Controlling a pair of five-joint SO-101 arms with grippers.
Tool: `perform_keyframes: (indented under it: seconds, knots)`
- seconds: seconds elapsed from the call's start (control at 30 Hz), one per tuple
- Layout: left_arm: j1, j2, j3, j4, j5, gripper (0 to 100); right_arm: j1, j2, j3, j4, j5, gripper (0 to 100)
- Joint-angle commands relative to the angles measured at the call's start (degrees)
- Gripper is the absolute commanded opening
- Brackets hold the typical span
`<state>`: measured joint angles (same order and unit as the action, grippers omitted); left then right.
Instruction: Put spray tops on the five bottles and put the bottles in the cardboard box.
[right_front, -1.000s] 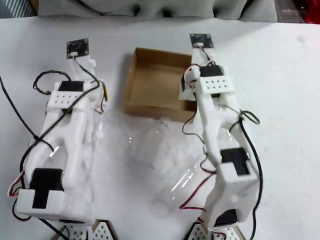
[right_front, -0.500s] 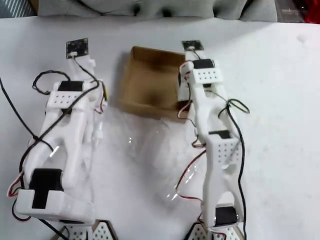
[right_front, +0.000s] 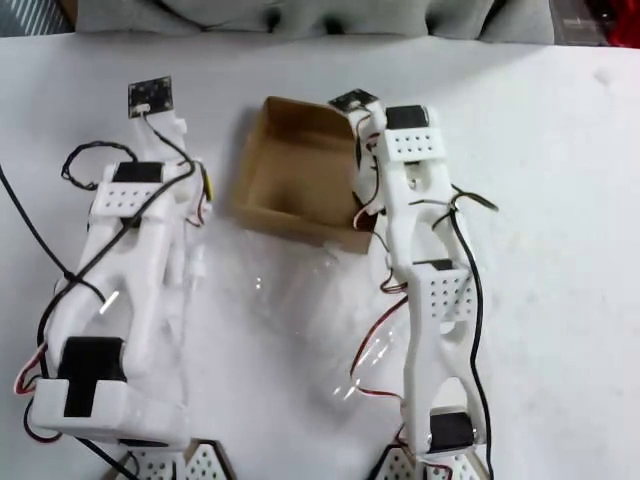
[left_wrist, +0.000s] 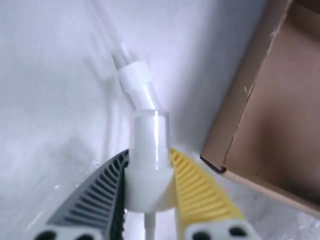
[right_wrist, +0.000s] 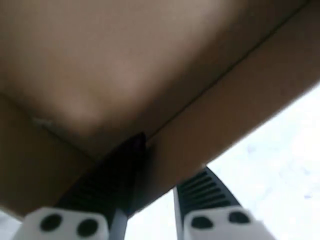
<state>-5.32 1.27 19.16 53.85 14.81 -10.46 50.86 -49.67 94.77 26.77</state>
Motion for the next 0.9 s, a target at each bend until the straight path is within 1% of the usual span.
perform_keyframes:
  seconds: [0.0, 0.1, 0.2, 0.33, 0.43, 0.6, 0.77, 0.8, 0.87]
  knots:
    - [-0.57, -3.3, -0.79, -1.14, -0.26, 2, -0.4, -2.95, -2.55, 2.68, 1.58, 1.9]
    - [-0.57, -3.3, -0.79, -1.14, -0.26, 2, -0.13, -4.0, -1.76, 3.74, 1.49, 1.9]
    - [-0.57, -3.3, -0.79, -1.23, -0.26, 2, 0.4, -6.29, 3.08, 3.56, 2.11, 1.9]
    - [-0.57, -3.3, -0.79, -2.02, -0.26, 2, 0.75, -13.23, 12.04, 2.59, 4.48, 1.9]
    - [-0.57, -3.3, -0.79, -2.02, -0.26, 2, 0.66, -20.7, 21.89, -1.19, 4.4, 1.9]
    - [-0.57, -3.3, -0.7, -2.73, -0.26, 2, 0.75, -32.92, 38.33, -11.47, 2.99, 1.9]
    - [-0.57, -3.3, -0.44, -2.73, -0.26, 2, 1.1, -34.33, 45.27, -19.82, 2.29, 1.8]
    - [-0.57, -3.3, -0.35, -2.73, -0.26, 2, 1.01, -33.54, 45.63, -20.53, 1.32, 1.8]
    - [-0.57, -3.3, -0.26, -2.73, -0.26, 2, 1.19, -31.34, 45.54, -21.32, -5.36, 1.8]
